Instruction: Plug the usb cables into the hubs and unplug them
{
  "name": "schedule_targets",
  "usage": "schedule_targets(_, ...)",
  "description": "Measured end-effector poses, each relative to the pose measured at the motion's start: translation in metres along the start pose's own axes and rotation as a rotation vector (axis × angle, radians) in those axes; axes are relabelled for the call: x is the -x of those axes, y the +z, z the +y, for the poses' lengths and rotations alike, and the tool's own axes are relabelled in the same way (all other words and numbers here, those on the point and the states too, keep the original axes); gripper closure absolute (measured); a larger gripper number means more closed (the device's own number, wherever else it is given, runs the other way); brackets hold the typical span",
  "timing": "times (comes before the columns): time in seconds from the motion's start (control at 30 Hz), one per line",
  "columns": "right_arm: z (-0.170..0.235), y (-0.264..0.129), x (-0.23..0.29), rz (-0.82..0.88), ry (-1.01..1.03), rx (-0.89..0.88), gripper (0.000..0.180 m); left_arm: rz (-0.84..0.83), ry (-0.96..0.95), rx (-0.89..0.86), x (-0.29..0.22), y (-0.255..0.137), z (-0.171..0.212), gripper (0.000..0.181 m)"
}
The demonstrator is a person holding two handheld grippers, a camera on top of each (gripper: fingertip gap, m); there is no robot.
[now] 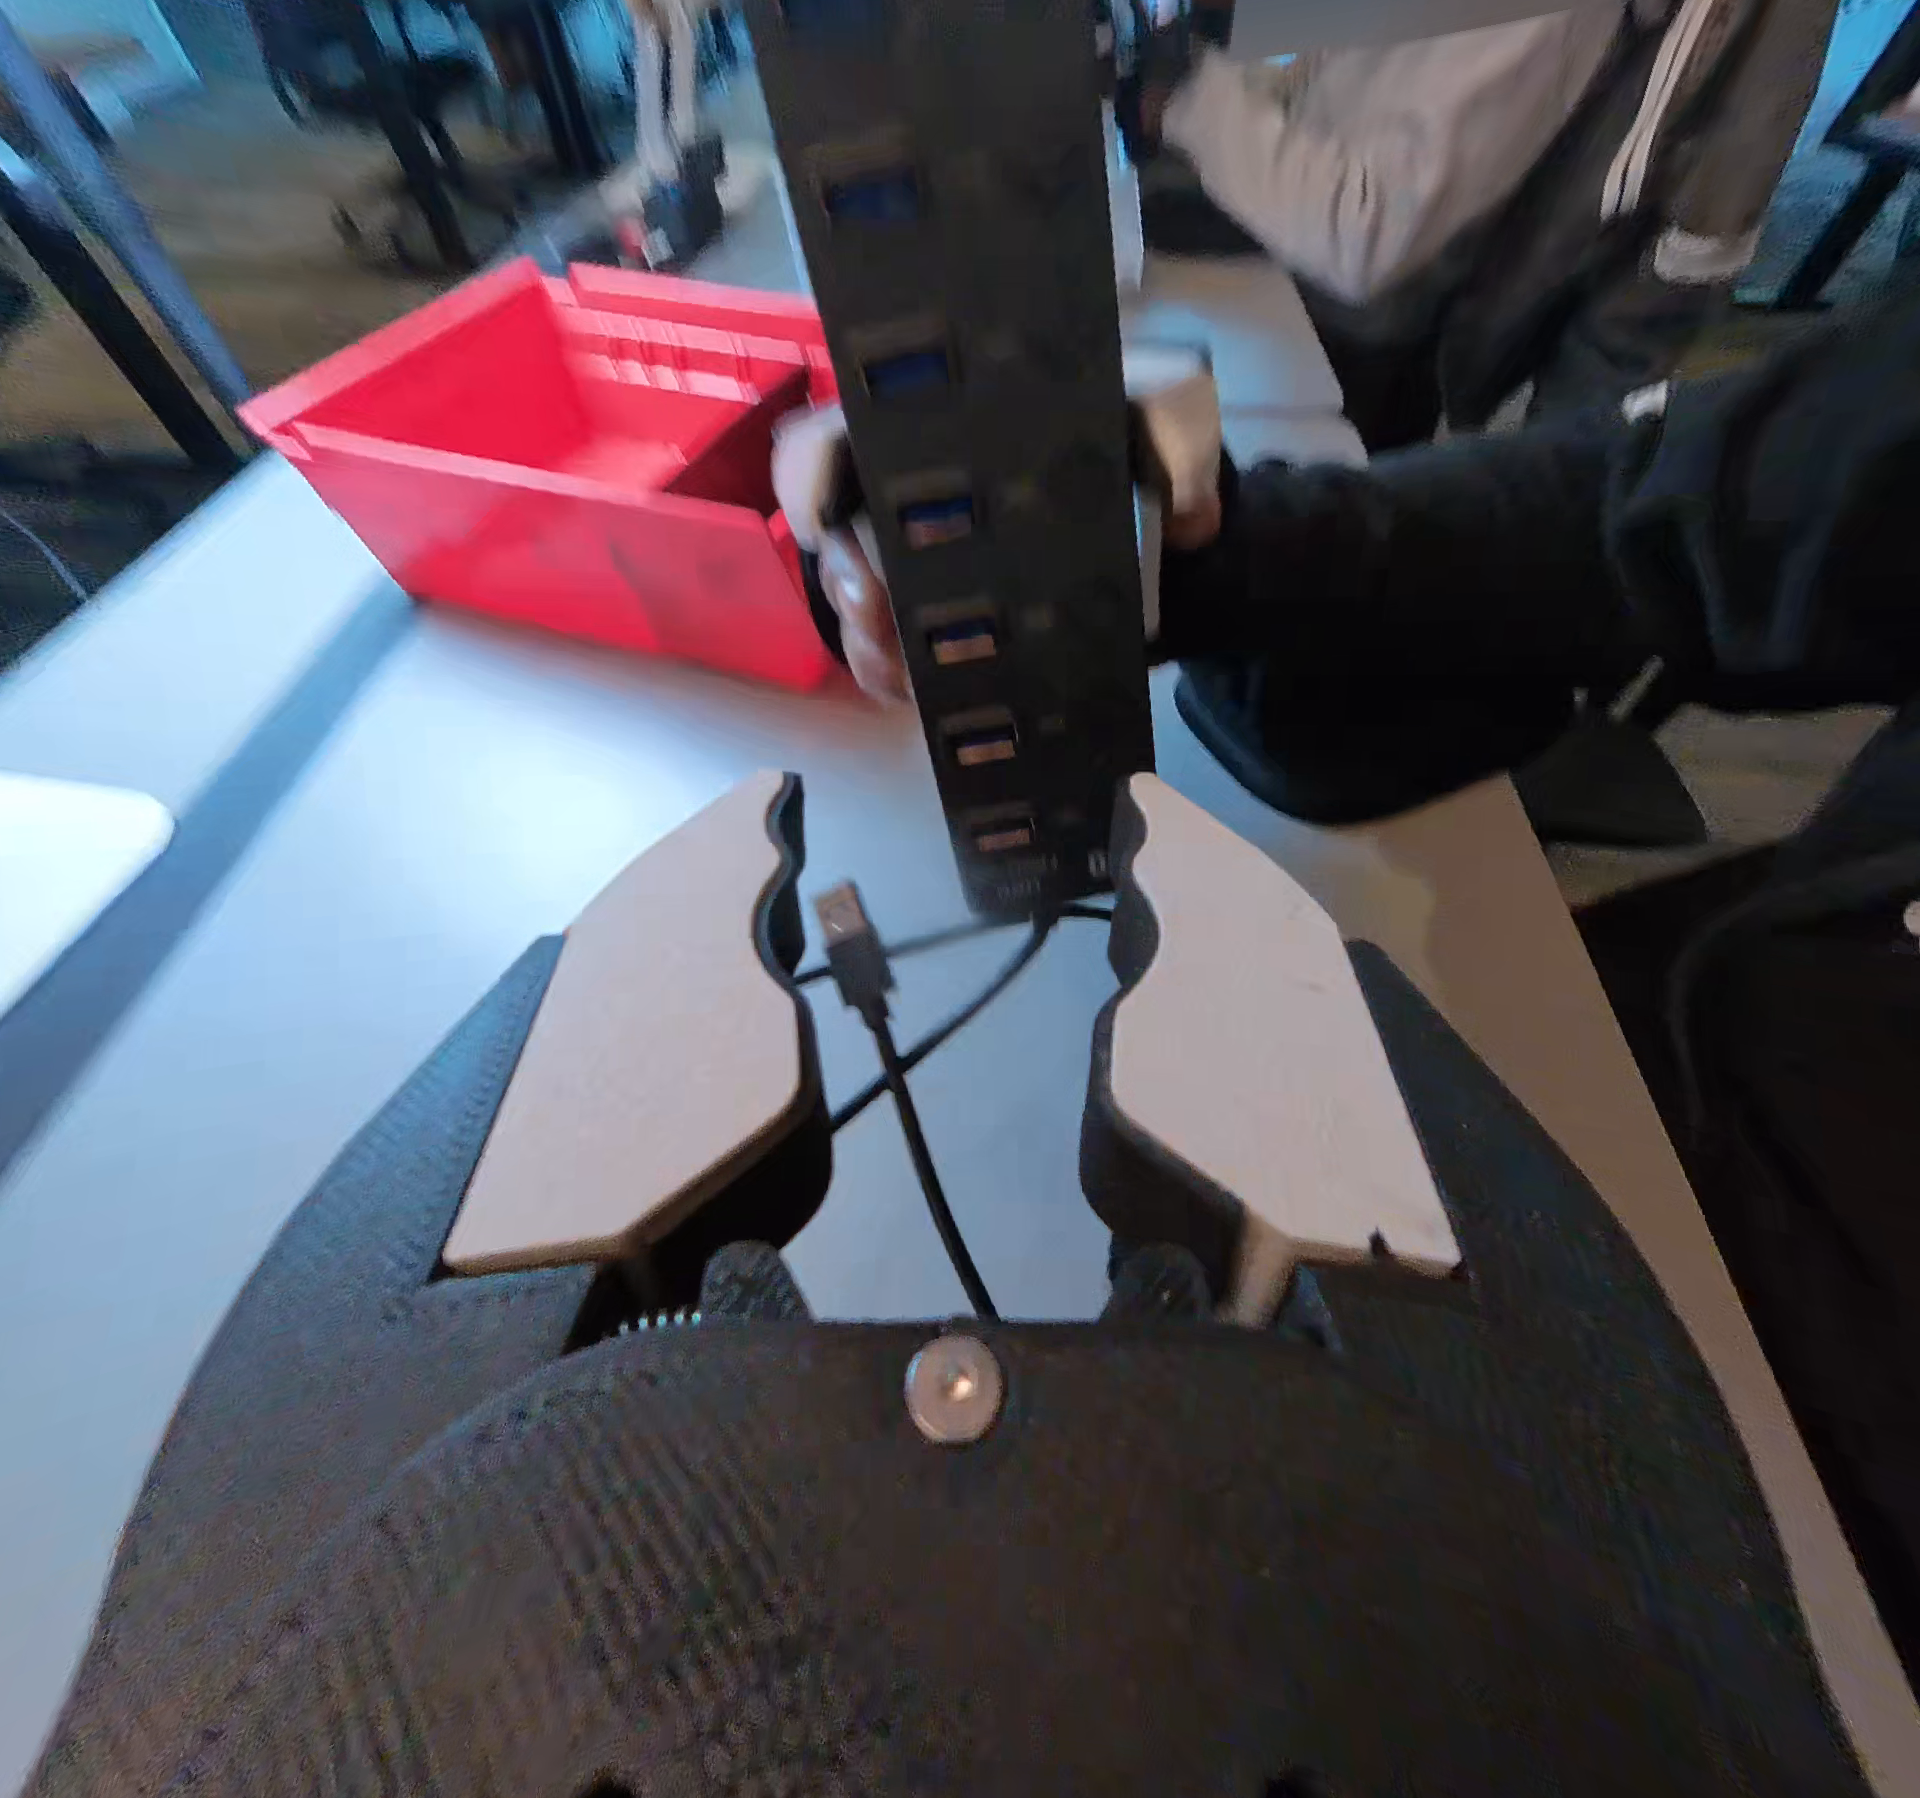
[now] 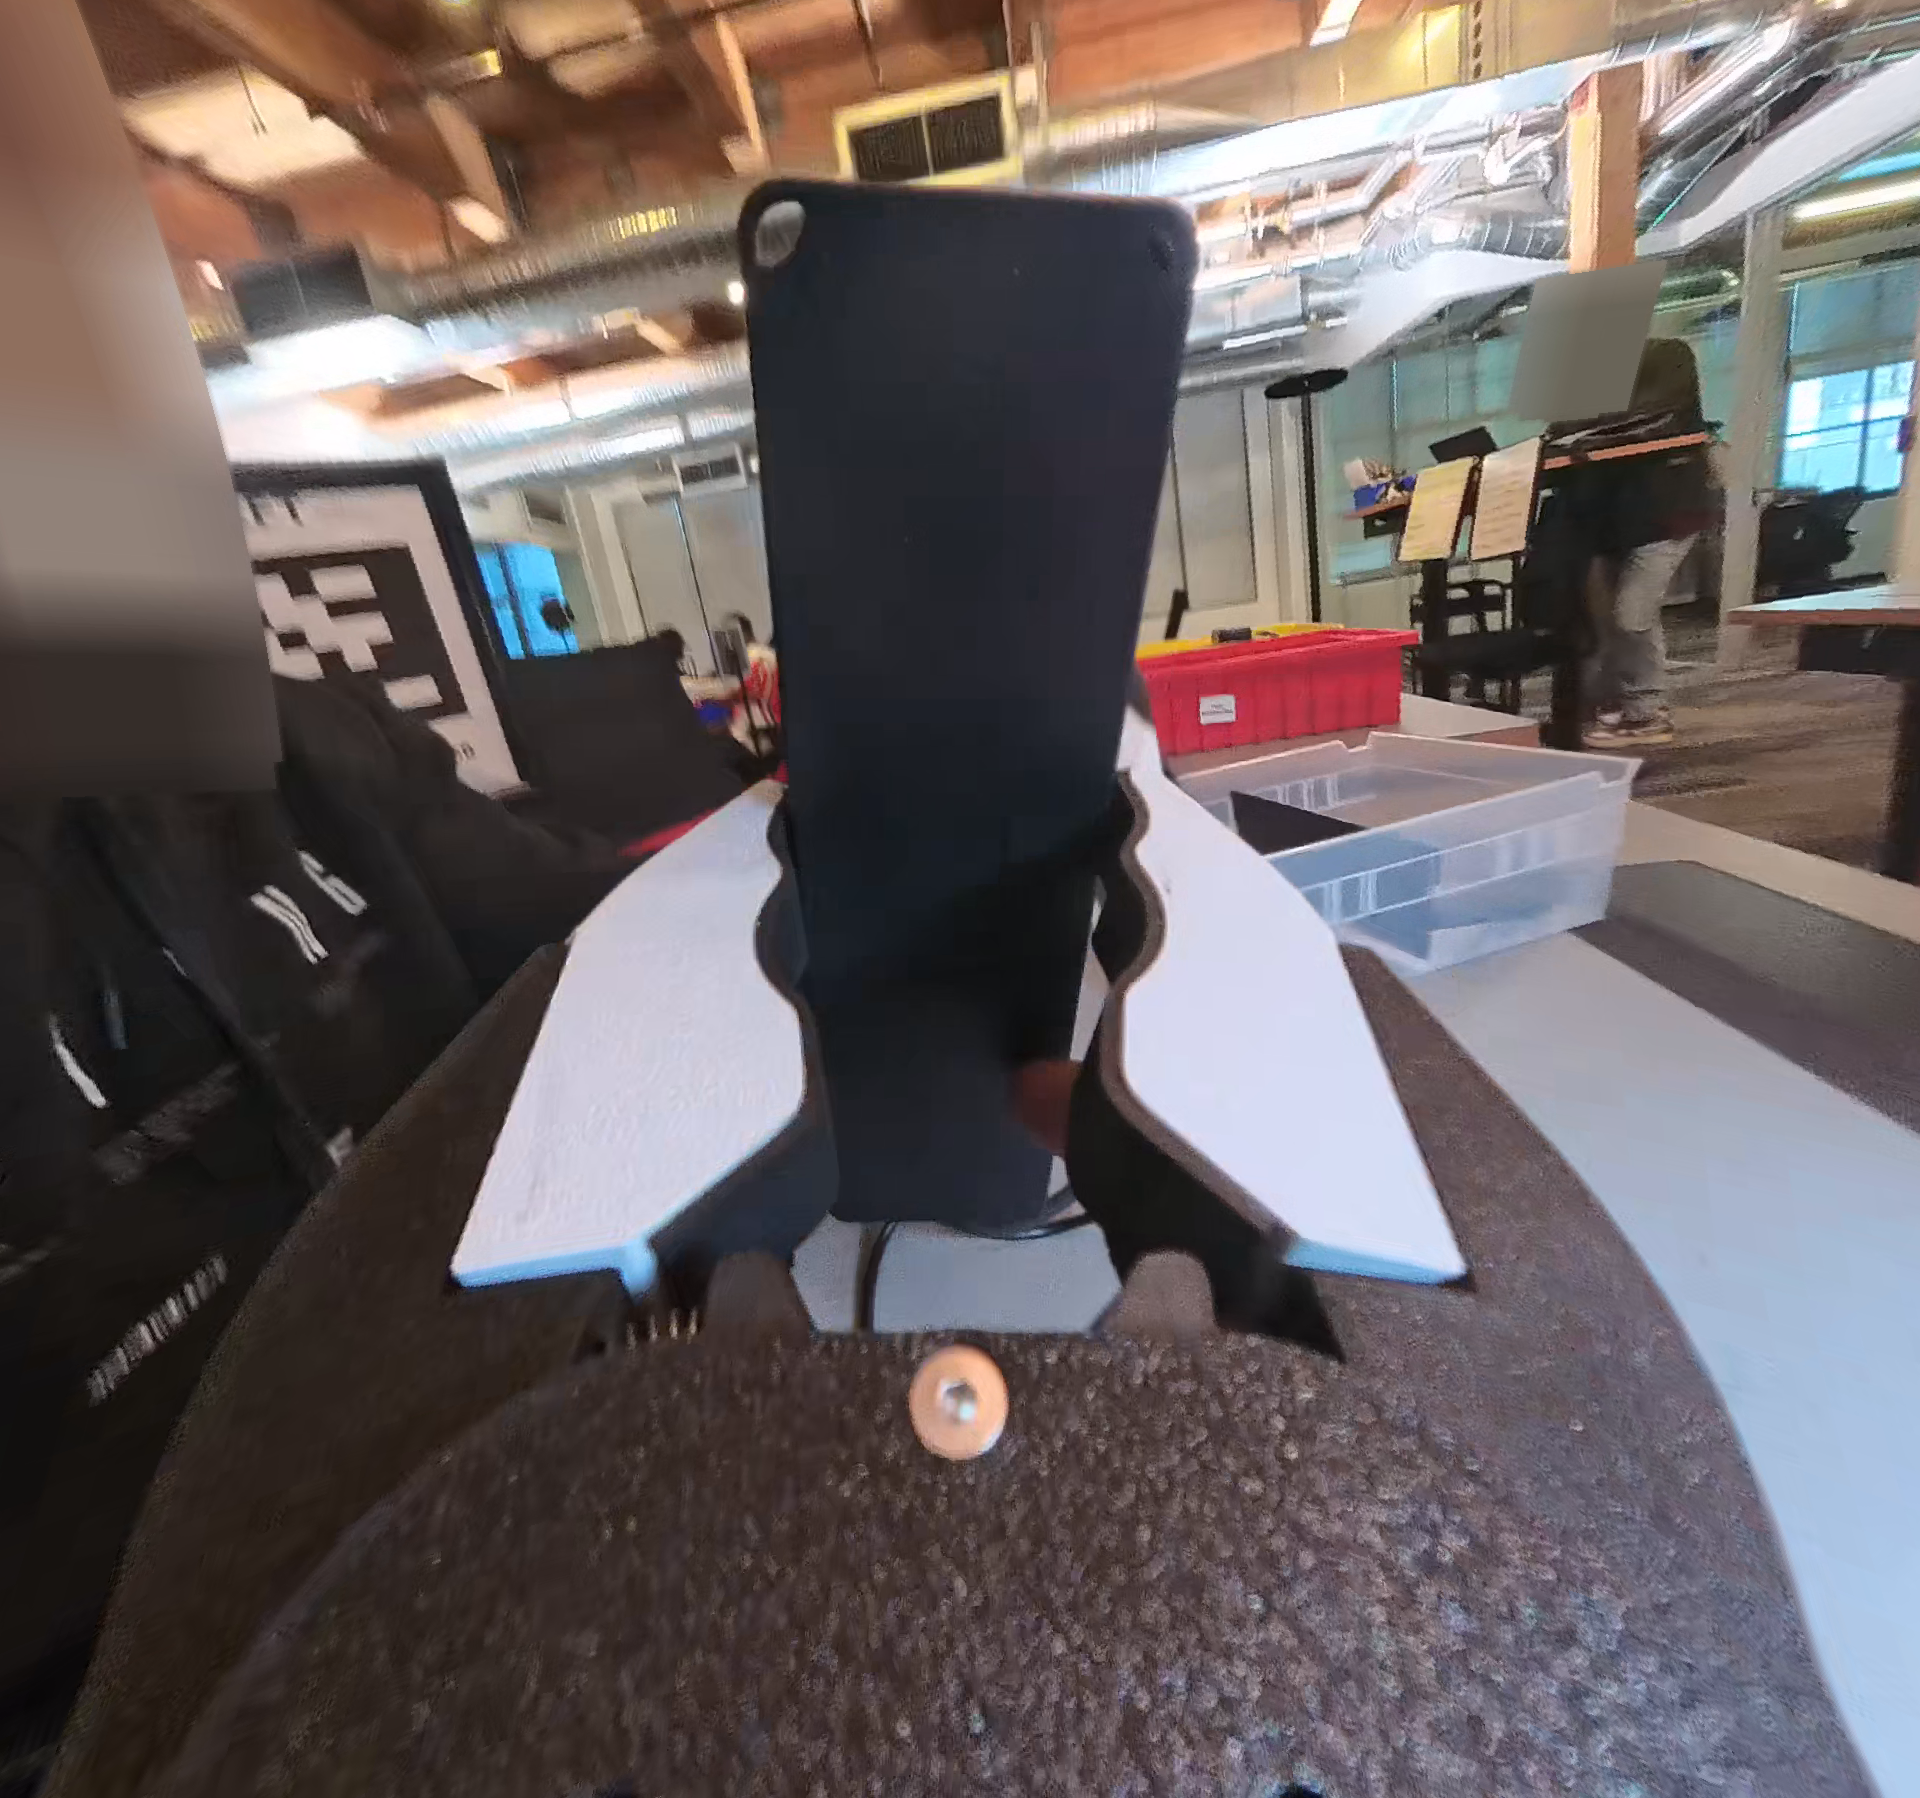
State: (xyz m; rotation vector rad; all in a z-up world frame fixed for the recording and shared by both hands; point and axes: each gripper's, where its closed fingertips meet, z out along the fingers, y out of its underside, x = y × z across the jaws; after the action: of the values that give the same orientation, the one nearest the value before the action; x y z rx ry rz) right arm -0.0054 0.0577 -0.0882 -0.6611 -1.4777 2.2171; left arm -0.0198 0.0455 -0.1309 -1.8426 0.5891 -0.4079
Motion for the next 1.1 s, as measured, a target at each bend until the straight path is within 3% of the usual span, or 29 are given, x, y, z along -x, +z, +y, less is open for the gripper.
schedule_targets(0.1, 0.001, -0.010, -0.010, 0.040, 0.018, -0.032, 0.125, 0.063, -0.088, 0.143, -0.011, 0.020, 0.031, 0.117)
schedule_targets(0.23, 0.009, -0.012, -0.015, 0.091, -0.040, 0.023, 0.125, 0.038, -0.118, 0.248, -0.016, 0.036, 0.046, 0.116)
schedule_targets(0.33, 0.012, -0.015, -0.018, 0.127, -0.096, 0.070, 0.125, 0.021, -0.108, 0.312, -0.015, 0.019, 0.047, 0.114)
schedule_targets(0.53, 0.007, -0.025, -0.025, 0.193, -0.195, 0.144, 0.125, -0.024, -0.146, -0.003, -0.009, -0.060, -0.033, 0.120)
schedule_targets(0.6, 0.009, -0.021, -0.024, 0.195, -0.218, 0.179, 0.125, -0.004, -0.146, -0.019, -0.017, -0.075, -0.041, 0.119)
schedule_targets(0.7, 0.023, -0.021, -0.029, 0.257, -0.311, 0.306, 0.125, -0.121, -0.099, -0.024, -0.007, -0.102, -0.048, 0.115)
schedule_targets(0.83, 0.030, -0.025, -0.034, 0.268, -0.291, 0.330, 0.125, -0.213, -0.106, -0.178, 0.008, -0.135, -0.066, 0.121)
schedule_targets(0.93, 0.029, -0.015, -0.028, 0.225, -0.267, 0.306, 0.125, -0.195, -0.070, -0.093, 0.009, -0.102, -0.050, 0.117)
schedule_targets(1.1, 0.024, 0.001, -0.005, 0.115, -0.198, 0.204, 0.125, -0.034, -0.012, 0.142, -0.010, 0.011, 0.011, 0.107)
